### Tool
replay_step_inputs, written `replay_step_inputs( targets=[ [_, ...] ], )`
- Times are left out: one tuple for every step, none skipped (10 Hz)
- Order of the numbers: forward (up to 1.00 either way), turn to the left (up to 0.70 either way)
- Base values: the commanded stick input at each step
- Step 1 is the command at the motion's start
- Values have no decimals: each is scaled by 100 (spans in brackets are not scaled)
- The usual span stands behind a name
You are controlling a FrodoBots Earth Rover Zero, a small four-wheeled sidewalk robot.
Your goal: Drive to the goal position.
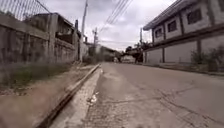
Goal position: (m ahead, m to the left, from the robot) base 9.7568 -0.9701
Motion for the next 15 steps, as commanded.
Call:
replay_step_inputs(
  targets=[
    [70,0],
    [70,0],
    [70,0],
    [70,0],
    [70,0],
    [70,0],
    [70,0],
    [70,0],
    [70,0],
    [70,0],
    [70,0],
    [70,0],
    [70,0],
    [70,0],
    [70,0]
  ],
)
